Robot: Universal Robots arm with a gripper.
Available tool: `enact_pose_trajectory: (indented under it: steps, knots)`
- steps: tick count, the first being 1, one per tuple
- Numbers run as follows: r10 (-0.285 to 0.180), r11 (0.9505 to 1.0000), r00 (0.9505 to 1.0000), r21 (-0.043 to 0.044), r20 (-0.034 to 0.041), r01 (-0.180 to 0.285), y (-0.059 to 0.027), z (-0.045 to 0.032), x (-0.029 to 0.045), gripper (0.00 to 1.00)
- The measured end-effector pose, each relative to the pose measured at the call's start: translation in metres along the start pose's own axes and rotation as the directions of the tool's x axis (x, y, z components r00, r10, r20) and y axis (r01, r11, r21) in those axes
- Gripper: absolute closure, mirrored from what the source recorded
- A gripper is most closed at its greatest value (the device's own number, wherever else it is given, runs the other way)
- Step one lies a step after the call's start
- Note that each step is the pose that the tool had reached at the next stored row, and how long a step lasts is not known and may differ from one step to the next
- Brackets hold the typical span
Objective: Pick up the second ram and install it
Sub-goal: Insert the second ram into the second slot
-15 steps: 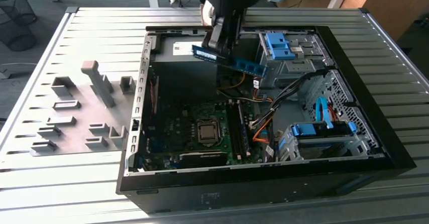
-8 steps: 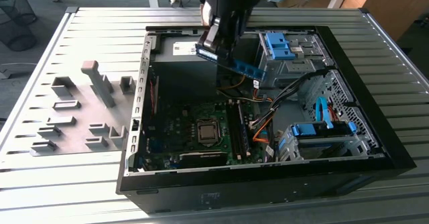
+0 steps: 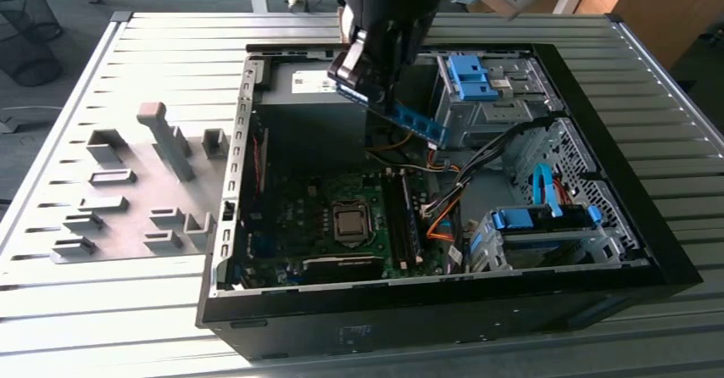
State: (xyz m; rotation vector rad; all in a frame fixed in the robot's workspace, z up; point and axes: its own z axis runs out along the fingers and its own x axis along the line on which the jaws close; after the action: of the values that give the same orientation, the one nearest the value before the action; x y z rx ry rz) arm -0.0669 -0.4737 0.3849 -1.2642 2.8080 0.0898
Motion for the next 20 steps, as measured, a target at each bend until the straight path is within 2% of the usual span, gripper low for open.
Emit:
enact_pose_trajectory:
  steps: [2,7,11,14,20]
  knots:
    - [0.02,0.9998,0.9998,0.0018,0.0002,-0.02,0.0,0.0002,0.0,0.86]
    - [0.024,0.9997,0.9997,0.0022,0.0005,-0.024,0.0,0.0003,0.0,0.86]
    - [0.085,0.9963,0.9963,0.007,0.0024,-0.085,0.0,0.0011,0.0001,0.86]
    - [0.135,0.9907,0.9908,0.0108,0.0042,-0.135,-0.0001,0.0025,0.0002,0.86]
    - [0.234,0.972,0.9722,0.0181,0.0085,-0.234,-0.0001,0.0046,0.0004,0.86]
